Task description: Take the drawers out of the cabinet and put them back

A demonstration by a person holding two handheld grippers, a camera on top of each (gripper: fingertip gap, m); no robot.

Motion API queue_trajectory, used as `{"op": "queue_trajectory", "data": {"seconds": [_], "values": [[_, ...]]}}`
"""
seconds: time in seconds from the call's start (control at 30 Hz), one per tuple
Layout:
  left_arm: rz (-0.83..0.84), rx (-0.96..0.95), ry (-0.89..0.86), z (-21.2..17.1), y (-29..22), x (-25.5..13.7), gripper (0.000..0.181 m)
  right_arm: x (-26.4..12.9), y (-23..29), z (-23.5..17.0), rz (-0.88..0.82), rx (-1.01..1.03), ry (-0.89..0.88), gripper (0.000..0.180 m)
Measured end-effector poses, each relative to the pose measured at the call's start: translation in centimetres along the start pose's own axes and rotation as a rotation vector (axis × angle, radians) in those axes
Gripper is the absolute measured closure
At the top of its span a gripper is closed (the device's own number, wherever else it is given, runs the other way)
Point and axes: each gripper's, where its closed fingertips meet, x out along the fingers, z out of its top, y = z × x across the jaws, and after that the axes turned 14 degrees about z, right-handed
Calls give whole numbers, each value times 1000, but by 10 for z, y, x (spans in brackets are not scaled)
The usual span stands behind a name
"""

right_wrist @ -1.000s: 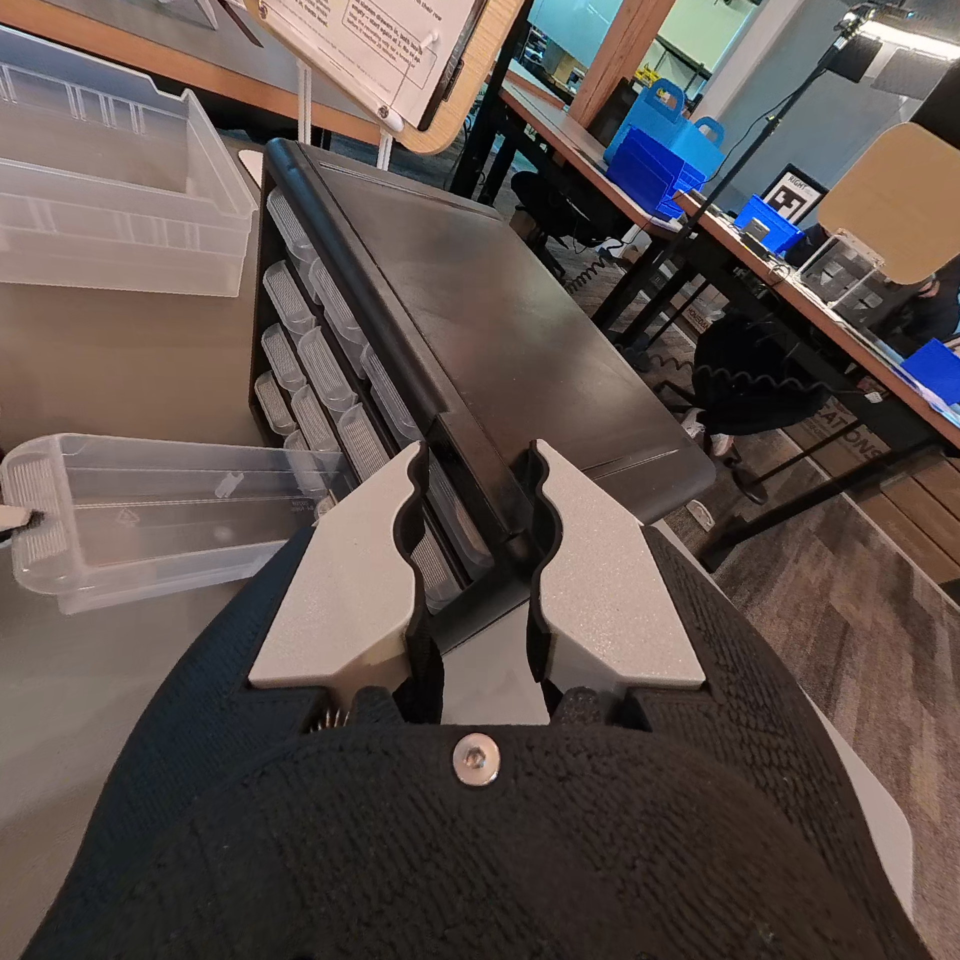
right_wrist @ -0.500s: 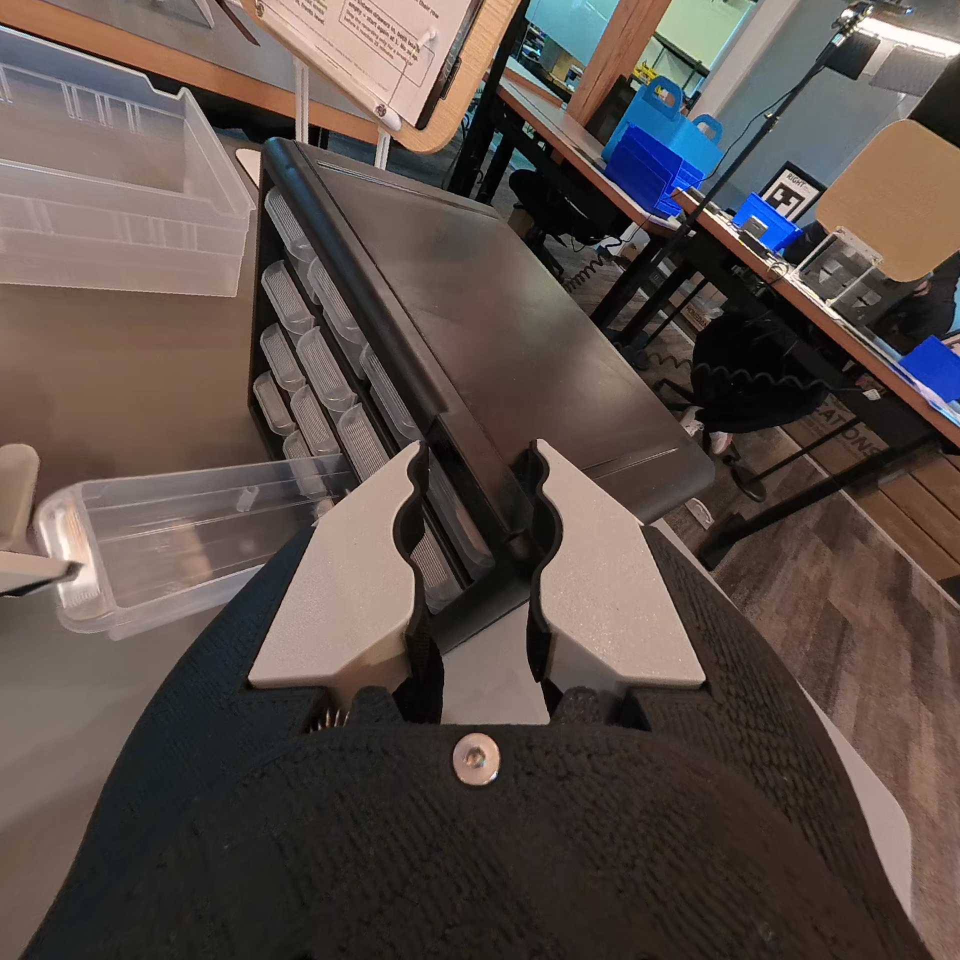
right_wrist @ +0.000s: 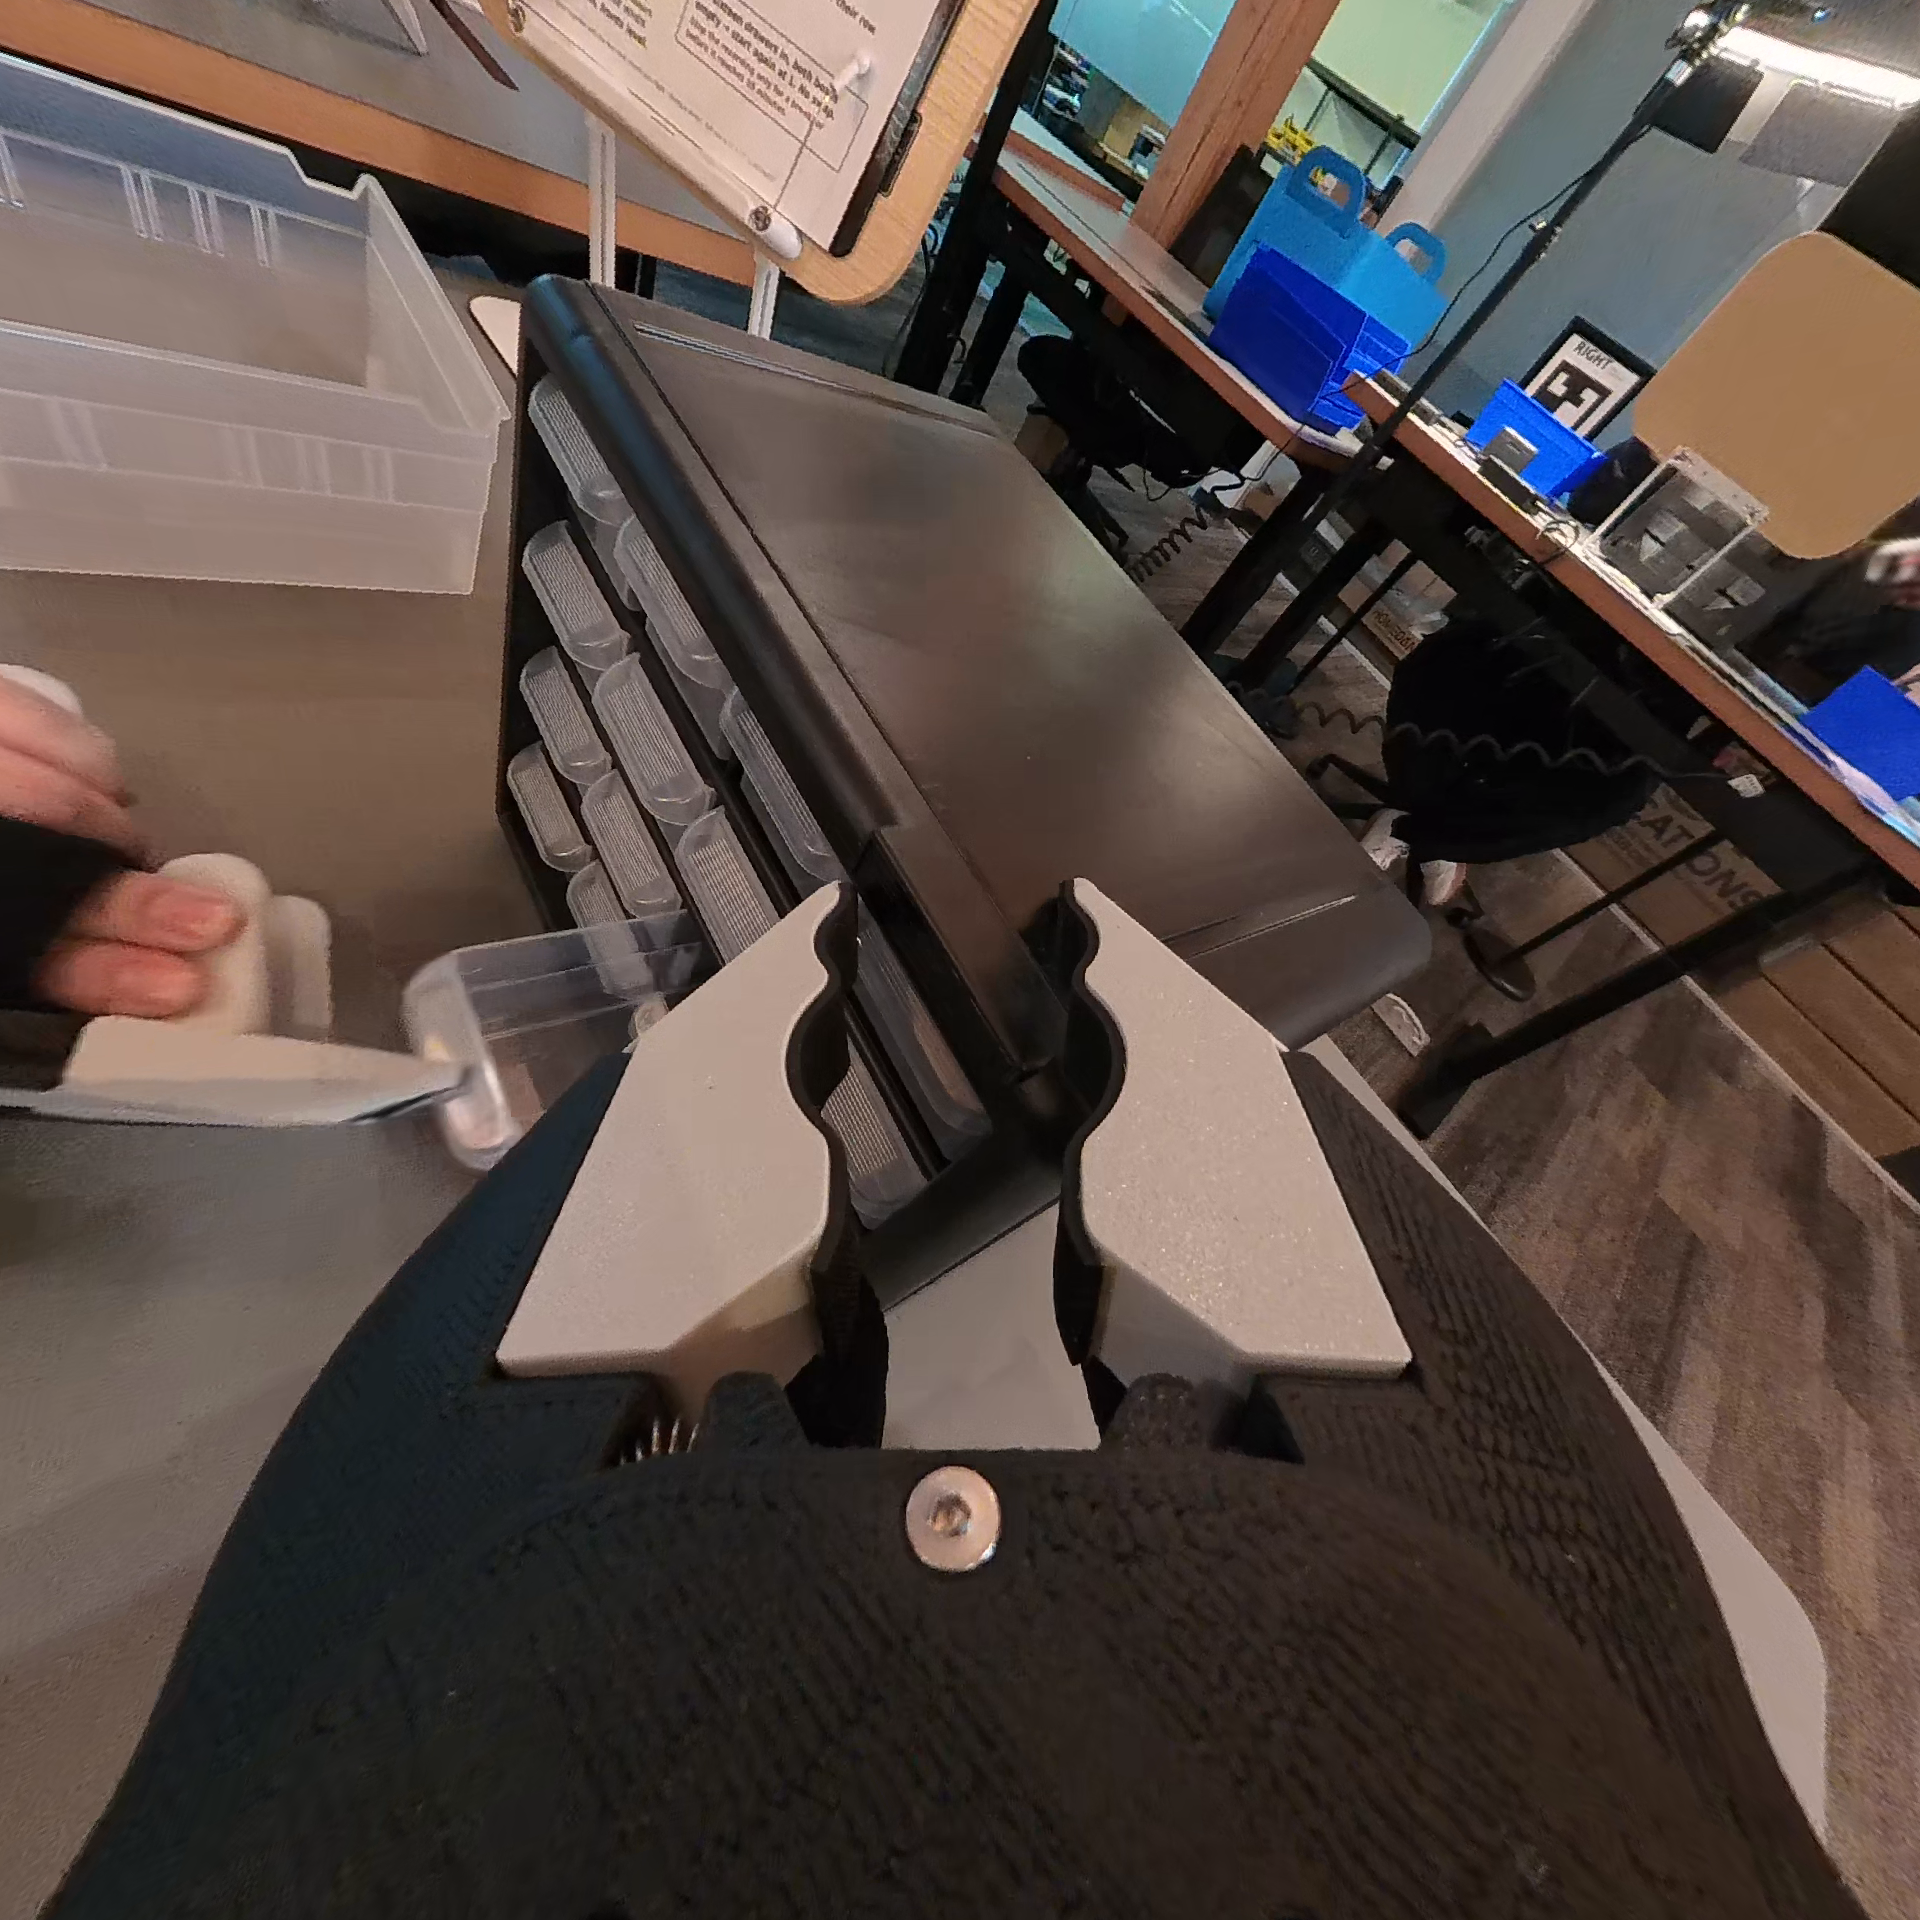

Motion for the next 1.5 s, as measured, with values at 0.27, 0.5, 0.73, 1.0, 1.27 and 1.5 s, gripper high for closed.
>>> {"op": "queue_trajectory", "data": {"seconds": [0.27, 0.5, 0.73, 1.0, 1.27, 1.5], "values": [[-66, -1, 57, -22, -26, 25, 178, 0, 0, 0, 1, 1, 0, 142], [-92, 0, 83, -31, -41, 42, 177, 0, 0, 0, 2, 2, -3, 142], [-105, -24, 92, -32, -43, 42, 176, 0, 0, 0, 1, 5, -5, 142], [-191, -412, 148, -27, -14, -1, 140, 0, 0, 0, 6, 7, -14, 142], [-362, -795, 448, -93, 53, -87, 134, 0, 0, 0, 7, 11, -18, 142], [-626, -524, 938, -234, 98, -193, 142, 0, 0, 0, 9, 19, -23, 142]]}}
